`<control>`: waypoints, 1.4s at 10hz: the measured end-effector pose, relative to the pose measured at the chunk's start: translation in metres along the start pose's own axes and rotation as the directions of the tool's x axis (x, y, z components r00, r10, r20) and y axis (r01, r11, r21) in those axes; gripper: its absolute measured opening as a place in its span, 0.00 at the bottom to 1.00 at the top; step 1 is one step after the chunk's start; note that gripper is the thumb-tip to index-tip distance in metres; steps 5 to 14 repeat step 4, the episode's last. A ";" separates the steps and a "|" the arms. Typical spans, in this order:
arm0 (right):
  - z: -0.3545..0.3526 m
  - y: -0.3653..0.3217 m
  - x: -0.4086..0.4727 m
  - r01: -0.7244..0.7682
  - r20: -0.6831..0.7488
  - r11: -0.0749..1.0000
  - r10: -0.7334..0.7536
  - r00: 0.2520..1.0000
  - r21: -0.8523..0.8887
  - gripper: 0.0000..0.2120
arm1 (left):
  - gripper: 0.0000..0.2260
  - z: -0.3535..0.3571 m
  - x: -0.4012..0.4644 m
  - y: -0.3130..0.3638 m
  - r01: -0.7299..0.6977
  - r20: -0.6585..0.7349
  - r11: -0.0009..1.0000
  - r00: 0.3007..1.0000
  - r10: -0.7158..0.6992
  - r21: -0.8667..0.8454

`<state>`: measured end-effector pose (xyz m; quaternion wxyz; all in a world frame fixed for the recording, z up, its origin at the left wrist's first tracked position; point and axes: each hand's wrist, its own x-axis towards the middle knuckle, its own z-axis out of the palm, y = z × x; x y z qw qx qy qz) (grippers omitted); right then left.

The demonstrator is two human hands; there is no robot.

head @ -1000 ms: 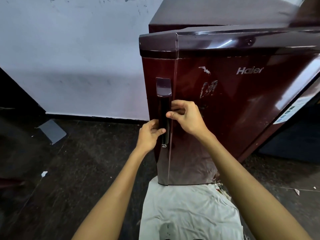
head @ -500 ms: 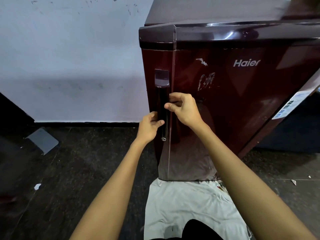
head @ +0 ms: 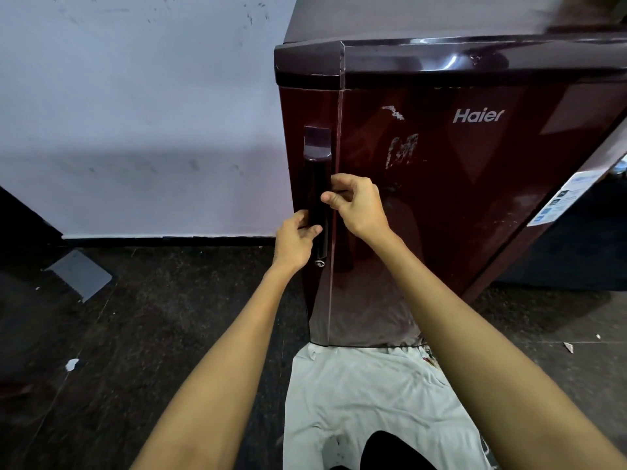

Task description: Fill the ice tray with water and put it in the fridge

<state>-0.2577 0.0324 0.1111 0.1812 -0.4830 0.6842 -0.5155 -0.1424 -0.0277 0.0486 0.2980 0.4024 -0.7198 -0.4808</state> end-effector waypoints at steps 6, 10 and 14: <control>0.008 0.035 -0.080 -0.062 -0.107 0.997 0.065 0.992 0.038 0.16 | 0.16 0.021 -0.064 -0.029 0.014 -0.176 1.000 0.984 -0.012 0.009; 0.008 0.035 -0.080 -0.062 -0.107 0.997 0.065 0.992 0.038 0.16 | 0.16 0.021 -0.064 -0.029 0.014 -0.176 1.000 0.984 -0.012 0.009; 0.008 0.035 -0.080 -0.062 -0.107 0.997 0.065 0.992 0.038 0.16 | 0.16 0.021 -0.064 -0.029 0.014 -0.176 1.000 0.984 -0.012 0.009</control>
